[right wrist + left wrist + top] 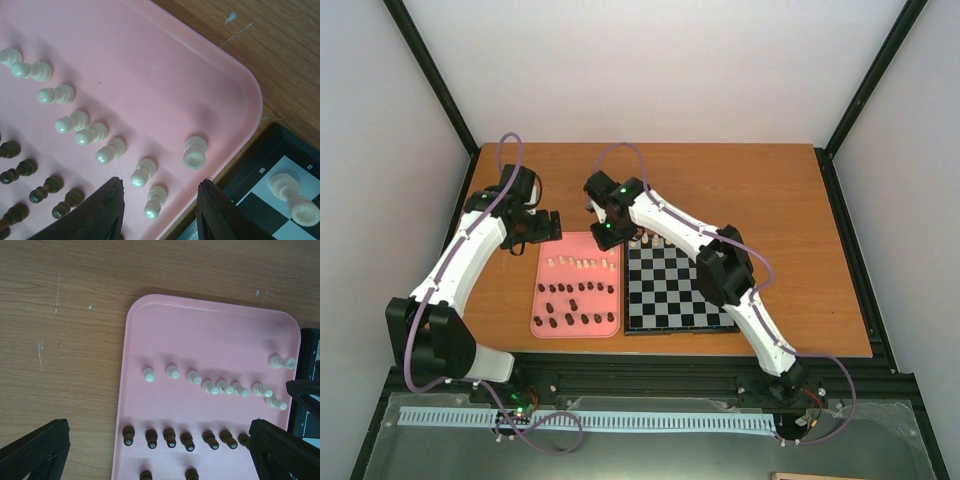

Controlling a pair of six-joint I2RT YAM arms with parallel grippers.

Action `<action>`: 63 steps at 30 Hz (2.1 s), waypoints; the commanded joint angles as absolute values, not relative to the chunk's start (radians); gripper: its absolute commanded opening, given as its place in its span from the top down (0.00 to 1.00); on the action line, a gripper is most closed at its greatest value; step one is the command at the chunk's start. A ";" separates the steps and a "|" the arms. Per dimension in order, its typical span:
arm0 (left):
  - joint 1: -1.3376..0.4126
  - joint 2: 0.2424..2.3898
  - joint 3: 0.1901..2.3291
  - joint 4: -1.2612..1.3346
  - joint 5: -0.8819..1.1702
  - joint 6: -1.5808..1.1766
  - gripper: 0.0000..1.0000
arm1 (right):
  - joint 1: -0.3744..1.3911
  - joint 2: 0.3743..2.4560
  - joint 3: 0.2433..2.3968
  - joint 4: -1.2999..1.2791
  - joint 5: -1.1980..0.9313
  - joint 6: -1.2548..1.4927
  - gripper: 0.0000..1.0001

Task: Set up the chess pieces on the board
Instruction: Pick up the chess piece from the storage box, then place the chess piece on the chessboard.

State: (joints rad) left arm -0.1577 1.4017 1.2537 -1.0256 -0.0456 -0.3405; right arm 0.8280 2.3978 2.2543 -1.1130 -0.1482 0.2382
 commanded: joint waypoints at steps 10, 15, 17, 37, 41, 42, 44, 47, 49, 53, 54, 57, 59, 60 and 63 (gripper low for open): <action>-0.153 1.363 1.265 -1.025 -0.050 -0.327 0.00 | 0.825 2.480 2.304 -1.132 -0.082 0.257 0.59; -0.153 1.360 1.258 -1.026 -0.054 -0.328 0.00 | 0.821 2.499 2.313 -1.135 -0.089 0.256 0.60; -0.153 1.362 1.257 -1.025 -0.053 -0.328 0.00 | 0.819 2.502 2.314 -1.134 -0.087 0.254 0.62; -0.153 1.376 1.257 -1.020 -0.055 -0.328 0.00 | 0.797 2.526 2.335 -1.129 -0.127 0.226 0.88; -0.153 1.378 1.256 -1.019 -0.057 -0.325 0.00 | 0.798 2.520 2.336 -1.124 -0.153 0.212 0.97; -0.153 1.377 1.255 -1.019 -0.057 -0.324 0.00 | 0.798 2.516 2.335 -1.126 -0.152 0.210 0.97; -0.154 1.378 1.254 -1.019 -0.057 -0.325 0.00 | 0.798 2.503 2.335 -1.122 -0.149 0.208 0.97; -0.153 1.376 1.252 -1.017 -0.056 -0.325 0.00 | 0.798 2.465 2.343 -1.111 -0.148 0.206 0.97; -0.154 1.375 1.249 -1.016 -0.055 -0.325 0.00 | 0.798 2.434 2.355 -1.107 -0.150 0.205 0.97; -0.154 1.378 1.248 -1.012 -0.058 -0.325 0.00 | 0.795 2.359 2.384 -1.117 -0.158 0.205 0.97; -0.153 1.381 1.251 -1.012 -0.058 -0.323 0.00 | 0.793 2.332 2.383 -1.122 -0.158 0.208 0.97; -0.153 1.390 1.258 -1.012 -0.061 -0.320 0.00 | 0.771 2.270 2.376 -1.141 -0.144 0.223 0.97; -0.153 1.396 1.263 -1.013 -0.063 -0.320 0.00 | 0.752 2.230 2.366 -1.156 -0.104 0.229 0.97; -0.153 1.399 1.265 -1.011 -0.062 -0.321 0.00 | 0.742 2.209 2.357 -1.162 -0.078 0.230 0.97; -0.153 1.408 1.273 -1.008 -0.058 -0.325 0.00 | 0.693 2.143 2.284 -1.174 -0.019 0.231 0.97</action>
State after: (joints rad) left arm -0.1577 1.3933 1.2453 -1.0237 -0.0532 -0.3386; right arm 0.7567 2.2387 2.3318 -1.1351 -0.1108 0.2192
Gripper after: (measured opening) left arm 0.998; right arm 0.095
